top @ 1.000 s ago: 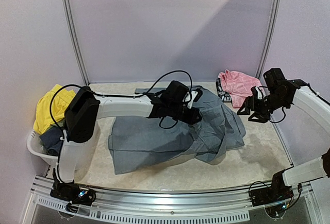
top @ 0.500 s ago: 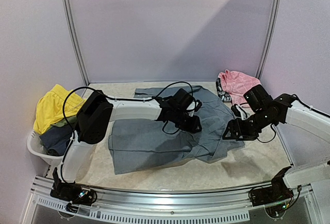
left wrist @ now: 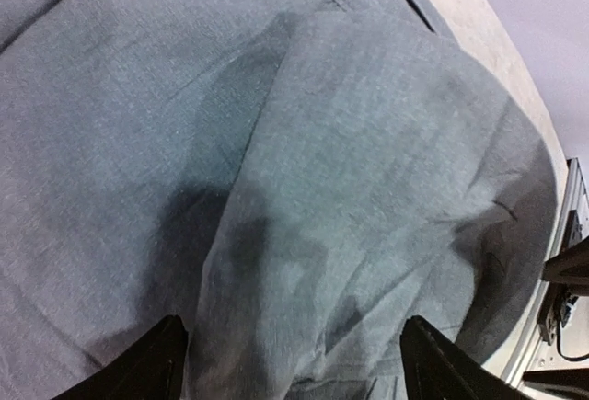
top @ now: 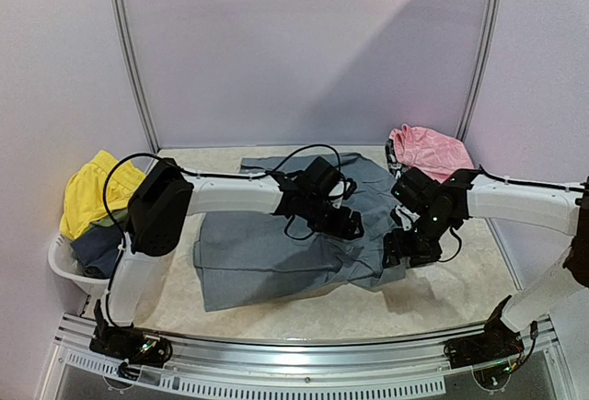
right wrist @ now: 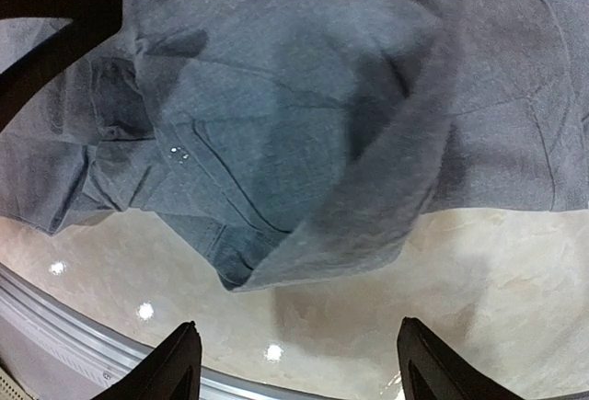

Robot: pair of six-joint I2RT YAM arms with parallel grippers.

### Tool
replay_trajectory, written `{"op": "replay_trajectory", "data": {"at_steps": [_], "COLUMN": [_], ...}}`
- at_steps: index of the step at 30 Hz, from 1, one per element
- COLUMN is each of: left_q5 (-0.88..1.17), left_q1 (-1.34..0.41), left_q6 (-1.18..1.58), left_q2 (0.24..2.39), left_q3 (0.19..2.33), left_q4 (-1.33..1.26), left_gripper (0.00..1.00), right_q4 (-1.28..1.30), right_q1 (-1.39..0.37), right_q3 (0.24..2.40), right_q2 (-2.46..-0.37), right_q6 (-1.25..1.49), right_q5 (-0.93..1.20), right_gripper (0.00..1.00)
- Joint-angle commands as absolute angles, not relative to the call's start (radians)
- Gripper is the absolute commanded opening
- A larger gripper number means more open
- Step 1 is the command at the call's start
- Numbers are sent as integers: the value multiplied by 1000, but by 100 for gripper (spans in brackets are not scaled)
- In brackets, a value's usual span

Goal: Fold and stack the mixed laundry pile
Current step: Pick up the flattened shirt from the center of the board.

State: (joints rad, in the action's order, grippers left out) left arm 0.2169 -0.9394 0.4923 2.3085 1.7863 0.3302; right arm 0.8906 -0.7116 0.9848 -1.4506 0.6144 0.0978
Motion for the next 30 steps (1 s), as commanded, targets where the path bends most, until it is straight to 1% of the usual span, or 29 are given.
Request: {"op": "replay_trajectory", "data": {"at_steps": [1, 3, 6, 13, 16, 23, 25, 28, 30], "left_q5": [187, 176, 164, 92, 65, 16, 4, -24, -36], "left_q1": [-931, -931, -931, -931, -931, -934, -936, -940, -943], "left_q6": [490, 489, 483, 456, 450, 469, 478, 491, 502], "left_q2": [2218, 2195, 2158, 2034, 1976, 1843, 1802, 1749, 1716], "left_q3": [1732, 1705, 1661, 1521, 1440, 1266, 1222, 1164, 1123], "left_q4": [339, 337, 339, 363, 367, 366, 367, 369, 374], "left_gripper": [82, 82, 81, 80, 80, 79, 80, 79, 79], "right_q4": [906, 918, 918, 919, 922, 932, 934, 934, 933], "right_q1": [-753, -755, -762, -791, -804, -813, -814, -814, -814], "right_q3": [1035, 1034, 1033, 1068, 1084, 1102, 1104, 1105, 1105], "right_q2": [-1506, -1534, -1572, -1642, -1671, -1729, -1737, -1745, -1751], "right_q6": [669, 704, 756, 767, 762, 753, 753, 752, 751], "right_q5": [55, 48, 44, 48, 55, 55, 57, 60, 63], "right_gripper": [72, 69, 59, 52, 52, 61, 60, 48, 34]}}
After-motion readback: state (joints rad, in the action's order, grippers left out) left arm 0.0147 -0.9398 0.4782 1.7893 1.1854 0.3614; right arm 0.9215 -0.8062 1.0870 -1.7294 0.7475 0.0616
